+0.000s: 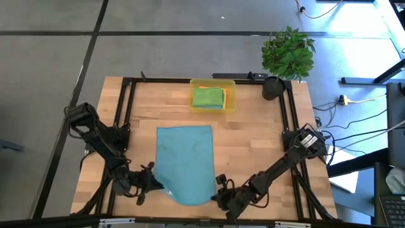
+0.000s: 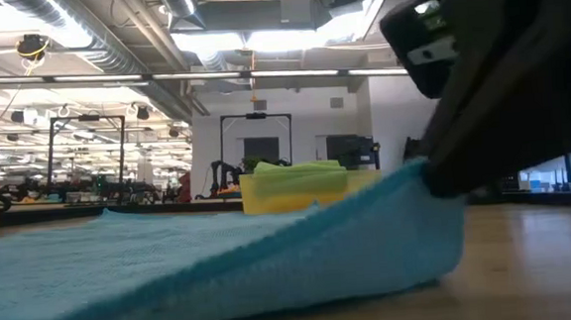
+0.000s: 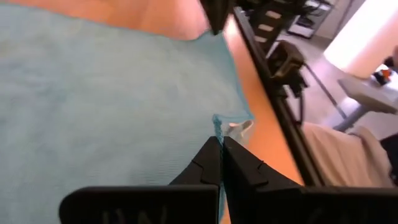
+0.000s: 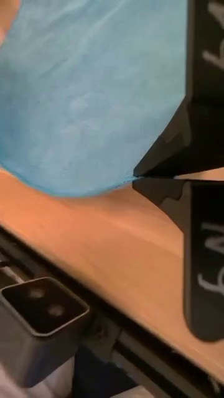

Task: Fold microfiber towels
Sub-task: Fold the blue microfiber cloth

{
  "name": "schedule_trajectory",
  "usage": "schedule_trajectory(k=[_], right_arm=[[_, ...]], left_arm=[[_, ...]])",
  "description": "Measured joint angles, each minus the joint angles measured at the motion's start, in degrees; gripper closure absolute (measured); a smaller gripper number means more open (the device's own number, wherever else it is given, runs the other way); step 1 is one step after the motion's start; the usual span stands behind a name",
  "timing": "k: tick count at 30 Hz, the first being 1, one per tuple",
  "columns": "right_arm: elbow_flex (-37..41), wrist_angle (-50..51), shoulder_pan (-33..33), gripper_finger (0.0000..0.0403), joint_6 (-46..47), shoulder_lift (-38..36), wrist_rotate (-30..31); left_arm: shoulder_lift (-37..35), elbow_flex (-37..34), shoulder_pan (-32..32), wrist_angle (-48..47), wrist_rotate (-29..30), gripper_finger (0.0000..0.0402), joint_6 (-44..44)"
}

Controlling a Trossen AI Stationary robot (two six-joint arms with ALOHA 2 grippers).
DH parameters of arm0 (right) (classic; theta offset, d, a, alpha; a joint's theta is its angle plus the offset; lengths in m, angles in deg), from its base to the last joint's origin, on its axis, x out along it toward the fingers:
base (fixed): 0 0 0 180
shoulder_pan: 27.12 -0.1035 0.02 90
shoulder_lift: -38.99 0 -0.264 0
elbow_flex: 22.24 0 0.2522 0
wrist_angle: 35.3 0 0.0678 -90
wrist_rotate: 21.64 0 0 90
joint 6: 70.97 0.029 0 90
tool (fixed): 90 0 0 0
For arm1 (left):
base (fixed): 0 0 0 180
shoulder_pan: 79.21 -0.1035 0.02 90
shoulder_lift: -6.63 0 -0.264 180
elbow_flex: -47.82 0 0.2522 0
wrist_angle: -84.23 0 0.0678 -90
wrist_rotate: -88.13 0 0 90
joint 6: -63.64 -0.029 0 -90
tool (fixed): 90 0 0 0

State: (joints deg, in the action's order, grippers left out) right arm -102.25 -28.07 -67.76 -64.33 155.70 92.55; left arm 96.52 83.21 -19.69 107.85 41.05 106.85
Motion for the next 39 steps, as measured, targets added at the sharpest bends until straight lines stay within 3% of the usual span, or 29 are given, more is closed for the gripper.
schedule_trajectory(k=[6, 13, 19, 21, 27, 34, 39], right_arm=[[-4.3, 7.1, 0.1, 0.0398, 1.8, -0.4, 0.6], [-5.7, 12.6, 0.3, 0.0400, 6.4, -0.5, 0.7], [-4.7, 15.2, 1.3, 0.0401, 6.0, -4.0, 7.9], [-2.4, 11.2, 1.7, 0.0401, 3.5, -6.6, 9.5], [7.6, 1.7, 7.4, 0.0402, 2.2, -12.6, 6.4], [14.8, -9.6, 15.6, 0.0403, 0.6, -13.1, 3.8], [16.0, -10.5, 20.1, 0.0403, 0.2, -13.1, 3.8]], left_arm=[[0.0, 0.0, 2.1, 2.3, 1.3, 0.0401, -1.8], [-0.9, 0.0, 4.7, 2.4, 6.8, 0.0401, -4.2], [-6.3, 0.0, 6.3, 0.4, 16.0, 0.0401, -11.7], [-9.0, 0.0, 6.5, -3.7, 17.8, 0.0401, -12.3], [-17.6, 0.0, 5.9, -20.4, 21.5, 0.0401, -6.8], [-24.0, 0.0, 2.7, -40.3, 24.6, 0.0401, 3.5], [-26.5, 0.0, -0.7, -51.7, 25.7, 0.0401, 9.7]])
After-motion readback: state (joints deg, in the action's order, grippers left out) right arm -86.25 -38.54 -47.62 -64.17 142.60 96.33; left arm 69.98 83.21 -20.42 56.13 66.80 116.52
